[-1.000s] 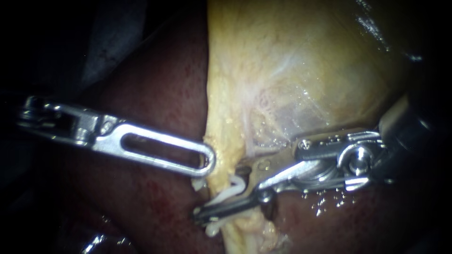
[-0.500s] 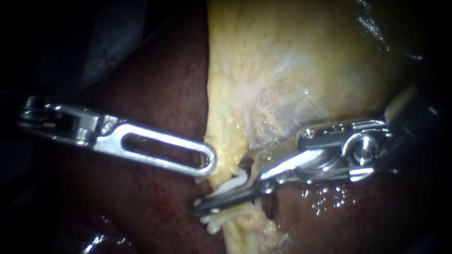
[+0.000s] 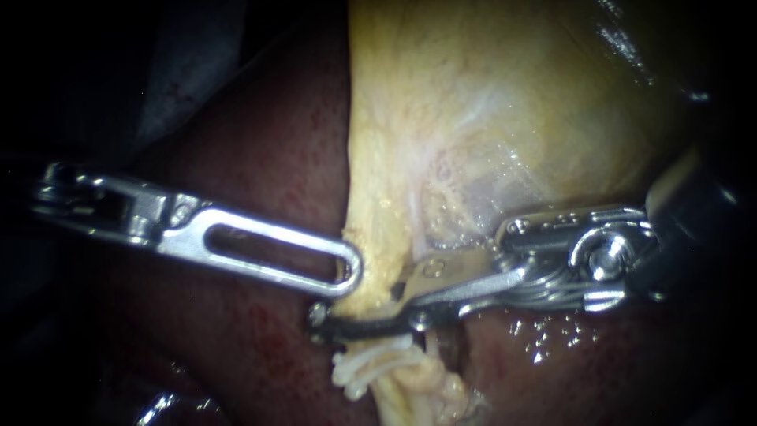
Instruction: Clipping third clip left tube
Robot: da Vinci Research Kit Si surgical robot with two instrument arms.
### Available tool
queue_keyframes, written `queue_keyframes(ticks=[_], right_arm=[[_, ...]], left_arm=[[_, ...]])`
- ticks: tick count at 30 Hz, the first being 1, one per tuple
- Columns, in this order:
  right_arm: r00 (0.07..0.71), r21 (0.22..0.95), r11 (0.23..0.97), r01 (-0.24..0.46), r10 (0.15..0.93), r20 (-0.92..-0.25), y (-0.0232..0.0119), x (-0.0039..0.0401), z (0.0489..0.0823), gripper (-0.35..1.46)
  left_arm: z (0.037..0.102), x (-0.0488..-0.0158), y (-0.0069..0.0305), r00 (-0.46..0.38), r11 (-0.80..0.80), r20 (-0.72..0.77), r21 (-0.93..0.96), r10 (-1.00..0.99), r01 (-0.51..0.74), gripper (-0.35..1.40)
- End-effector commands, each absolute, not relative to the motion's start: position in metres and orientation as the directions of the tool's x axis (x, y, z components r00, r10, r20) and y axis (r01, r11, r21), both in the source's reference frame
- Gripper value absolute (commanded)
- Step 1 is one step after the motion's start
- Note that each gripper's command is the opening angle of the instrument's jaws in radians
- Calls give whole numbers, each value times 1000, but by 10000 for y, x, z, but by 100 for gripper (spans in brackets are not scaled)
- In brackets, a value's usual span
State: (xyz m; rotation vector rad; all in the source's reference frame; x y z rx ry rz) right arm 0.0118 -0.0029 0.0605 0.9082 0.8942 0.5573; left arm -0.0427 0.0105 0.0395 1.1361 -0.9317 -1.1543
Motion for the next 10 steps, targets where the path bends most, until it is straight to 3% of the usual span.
queue_keyframes(ticks=[1, 10], right_arm=[[528, 853, 519, -49, 738, -419, -28, 117, 605, -35], [529, 853, 519, -48, 738, -419, -28, 116, 605, -35]], left_arm=[[395, -427, 105, 185, 28, -9, 980, -983, 198, -35], [396, -428, 105, 184, 28, -9, 980, -983, 199, -35]])
